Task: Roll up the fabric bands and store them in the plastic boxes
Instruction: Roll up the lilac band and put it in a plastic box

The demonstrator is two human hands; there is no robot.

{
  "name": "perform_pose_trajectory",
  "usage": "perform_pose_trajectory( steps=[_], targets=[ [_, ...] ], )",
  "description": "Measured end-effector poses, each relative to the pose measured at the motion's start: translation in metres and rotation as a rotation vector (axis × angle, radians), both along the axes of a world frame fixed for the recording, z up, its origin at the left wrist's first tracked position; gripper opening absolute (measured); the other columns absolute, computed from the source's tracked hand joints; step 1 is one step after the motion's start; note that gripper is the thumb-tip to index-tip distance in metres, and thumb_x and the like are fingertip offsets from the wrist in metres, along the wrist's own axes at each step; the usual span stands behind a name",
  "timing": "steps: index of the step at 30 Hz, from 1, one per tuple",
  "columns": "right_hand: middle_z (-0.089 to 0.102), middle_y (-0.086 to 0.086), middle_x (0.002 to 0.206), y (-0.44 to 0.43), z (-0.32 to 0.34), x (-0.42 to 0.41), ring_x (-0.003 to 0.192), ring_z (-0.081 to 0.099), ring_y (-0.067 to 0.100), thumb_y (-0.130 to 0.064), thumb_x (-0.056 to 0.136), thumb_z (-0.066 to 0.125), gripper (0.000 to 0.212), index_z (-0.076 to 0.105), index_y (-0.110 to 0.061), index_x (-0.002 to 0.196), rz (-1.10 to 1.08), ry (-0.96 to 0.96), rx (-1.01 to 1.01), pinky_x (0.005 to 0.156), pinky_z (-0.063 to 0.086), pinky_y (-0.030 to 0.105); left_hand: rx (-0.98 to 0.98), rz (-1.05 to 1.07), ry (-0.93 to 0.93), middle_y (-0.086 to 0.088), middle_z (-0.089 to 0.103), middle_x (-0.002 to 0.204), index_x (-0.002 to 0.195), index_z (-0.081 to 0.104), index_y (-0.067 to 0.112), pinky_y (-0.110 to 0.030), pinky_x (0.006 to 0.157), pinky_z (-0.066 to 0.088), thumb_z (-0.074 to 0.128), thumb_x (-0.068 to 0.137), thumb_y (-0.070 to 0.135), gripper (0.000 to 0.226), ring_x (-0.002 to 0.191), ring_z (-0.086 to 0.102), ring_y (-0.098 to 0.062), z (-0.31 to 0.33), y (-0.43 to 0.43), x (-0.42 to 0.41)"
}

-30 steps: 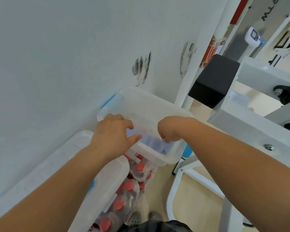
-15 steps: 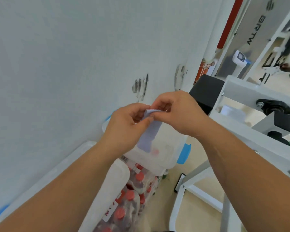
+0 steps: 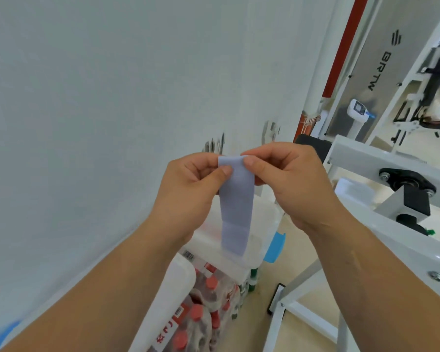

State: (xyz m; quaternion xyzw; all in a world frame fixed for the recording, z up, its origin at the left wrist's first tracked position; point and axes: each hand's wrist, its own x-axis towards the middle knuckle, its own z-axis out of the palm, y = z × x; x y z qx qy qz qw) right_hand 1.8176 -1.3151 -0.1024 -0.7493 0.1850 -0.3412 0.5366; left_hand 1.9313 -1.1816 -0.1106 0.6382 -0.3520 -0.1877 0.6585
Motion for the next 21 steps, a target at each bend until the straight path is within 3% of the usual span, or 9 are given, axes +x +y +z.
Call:
perform_pose_trajectory(
  steps=[3,6,8,10,12,15,19,21],
  targets=[
    [0.076,0.004,0.08,0.006,-0.008,-0.003,0.079,0.071,0.027,-0.012,0.091,0.071,0.012,0.079,-0.019,0.096,-0.036,0.02,0.013,0.073,0.062,0.043,0.009,0.042,-0.009,-0.007,0.077,0.083,0.102,0.077,0.019,-0.036,0.081,0.06,0.064,0.095,0.01,0.017,0.085,0.075,-0.021,-0.005,0.001,-0.006],
    [0.072,0.01,0.073,0.014,-0.019,-0.007,0.075,0.07,0.028,-0.011,0.09,0.073,0.015,0.073,-0.022,0.101,-0.042,0.001,0.069,0.072,0.062,0.035,0.032,0.058,-0.035,-0.027,0.067,0.072,0.112,0.071,0.031,-0.037,0.085,0.059,0.066,0.094,0.01,0.027,0.077,0.07,-0.034,-0.012,0.004,-0.009],
    [0.073,0.005,0.074,0.018,-0.025,-0.009,0.072,0.071,0.02,-0.01,0.089,0.074,0.012,0.074,-0.019,0.096,-0.053,-0.014,0.082,0.07,0.06,0.027,0.046,0.046,-0.055,-0.03,0.064,0.074,0.104,0.074,0.032,-0.044,0.083,0.06,0.068,0.093,0.011,0.025,0.076,0.066,-0.042,-0.016,0.008,-0.011],
    [0.076,-0.002,0.078,0.02,-0.029,-0.013,0.074,0.073,0.011,-0.01,0.087,0.076,0.011,0.076,-0.019,0.093,-0.058,-0.004,0.094,0.07,0.059,0.022,0.082,0.03,-0.065,-0.021,0.071,0.078,0.098,0.076,0.03,-0.044,0.082,0.061,0.071,0.091,0.011,0.02,0.081,0.07,-0.037,-0.019,0.015,-0.013],
    [0.077,-0.006,0.079,0.022,-0.032,-0.015,0.076,0.074,0.011,-0.01,0.086,0.077,0.014,0.076,-0.023,0.092,-0.035,0.008,0.101,0.071,0.058,0.02,0.126,-0.002,-0.068,-0.003,0.078,0.084,0.102,0.075,0.025,-0.033,0.083,0.061,0.073,0.088,0.008,0.022,0.086,0.075,-0.02,-0.022,0.022,-0.013],
    [0.076,-0.009,0.081,0.025,-0.037,-0.019,0.08,0.073,0.009,-0.009,0.085,0.078,0.023,0.075,-0.027,0.098,0.034,0.05,0.041,0.075,0.059,0.023,0.175,0.04,-0.16,0.008,0.078,0.087,0.101,0.075,0.024,-0.02,0.079,0.058,0.075,0.087,0.007,0.022,0.085,0.074,-0.006,-0.026,0.03,-0.014],
    [0.071,-0.017,0.08,0.028,-0.039,-0.023,0.079,0.068,-0.002,-0.018,0.085,0.079,0.022,0.077,-0.027,0.105,0.014,0.191,-0.238,0.072,0.052,0.01,0.234,0.145,-0.459,0.026,0.068,0.086,0.102,0.076,0.024,-0.005,0.075,0.049,0.075,0.087,0.011,0.02,0.086,0.068,0.006,-0.033,0.034,-0.016],
    [0.069,-0.019,0.081,0.028,-0.038,-0.023,0.08,0.065,-0.002,-0.023,0.085,0.08,0.019,0.078,-0.026,0.103,0.025,0.228,-0.362,0.071,0.049,0.009,0.229,0.159,-0.492,0.027,0.067,0.079,0.096,0.077,0.025,-0.003,0.072,0.047,0.074,0.087,0.01,0.018,0.084,0.067,0.006,-0.034,0.036,-0.018]
  ],
)
